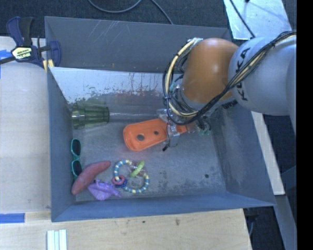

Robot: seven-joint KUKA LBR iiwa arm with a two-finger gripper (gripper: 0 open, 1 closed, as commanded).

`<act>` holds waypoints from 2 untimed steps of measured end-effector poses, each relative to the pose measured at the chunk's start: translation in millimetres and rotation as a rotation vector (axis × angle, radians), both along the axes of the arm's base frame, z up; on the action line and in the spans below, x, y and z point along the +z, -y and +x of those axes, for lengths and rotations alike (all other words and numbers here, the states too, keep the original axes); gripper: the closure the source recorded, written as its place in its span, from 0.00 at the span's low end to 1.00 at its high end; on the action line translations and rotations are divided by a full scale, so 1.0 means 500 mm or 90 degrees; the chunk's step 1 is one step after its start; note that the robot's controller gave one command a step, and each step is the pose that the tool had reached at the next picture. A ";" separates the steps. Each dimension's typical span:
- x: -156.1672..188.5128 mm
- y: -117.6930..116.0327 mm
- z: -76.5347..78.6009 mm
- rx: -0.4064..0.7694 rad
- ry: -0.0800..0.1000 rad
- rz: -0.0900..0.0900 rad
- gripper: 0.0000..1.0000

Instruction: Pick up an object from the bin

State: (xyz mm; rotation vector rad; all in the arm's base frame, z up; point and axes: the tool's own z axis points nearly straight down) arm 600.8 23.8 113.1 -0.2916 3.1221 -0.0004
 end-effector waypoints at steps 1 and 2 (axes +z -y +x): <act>0.076 -0.008 0.023 -0.023 0.007 0.001 1.00; 0.156 0.006 0.017 0.045 -0.001 0.000 1.00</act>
Offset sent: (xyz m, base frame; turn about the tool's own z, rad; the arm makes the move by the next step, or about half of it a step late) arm 0.0076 -0.0137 0.1408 -0.1891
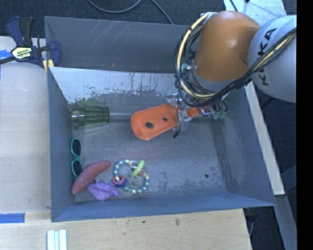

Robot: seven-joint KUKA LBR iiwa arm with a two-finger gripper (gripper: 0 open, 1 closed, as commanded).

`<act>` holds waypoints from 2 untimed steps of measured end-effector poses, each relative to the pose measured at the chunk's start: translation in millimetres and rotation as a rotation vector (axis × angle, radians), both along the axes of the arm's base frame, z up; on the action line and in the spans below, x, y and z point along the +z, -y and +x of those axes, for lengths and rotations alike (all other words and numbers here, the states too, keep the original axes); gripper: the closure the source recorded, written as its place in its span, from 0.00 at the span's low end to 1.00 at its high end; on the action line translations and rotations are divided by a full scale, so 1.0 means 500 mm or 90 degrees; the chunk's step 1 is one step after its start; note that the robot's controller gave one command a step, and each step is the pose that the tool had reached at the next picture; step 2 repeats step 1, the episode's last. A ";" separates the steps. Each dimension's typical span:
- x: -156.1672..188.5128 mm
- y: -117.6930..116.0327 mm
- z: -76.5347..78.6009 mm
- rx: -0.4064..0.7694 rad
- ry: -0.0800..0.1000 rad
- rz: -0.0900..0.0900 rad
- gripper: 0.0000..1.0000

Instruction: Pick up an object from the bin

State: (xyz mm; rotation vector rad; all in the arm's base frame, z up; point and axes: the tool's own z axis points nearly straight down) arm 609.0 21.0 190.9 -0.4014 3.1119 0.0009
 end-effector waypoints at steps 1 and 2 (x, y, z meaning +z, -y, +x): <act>0.065 0.000 -0.003 0.132 0.012 -0.002 1.00; 0.065 0.000 -0.003 0.132 0.012 -0.002 1.00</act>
Offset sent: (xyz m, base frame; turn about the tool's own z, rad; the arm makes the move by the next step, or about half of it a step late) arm -0.0159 0.0186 0.1700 -0.4023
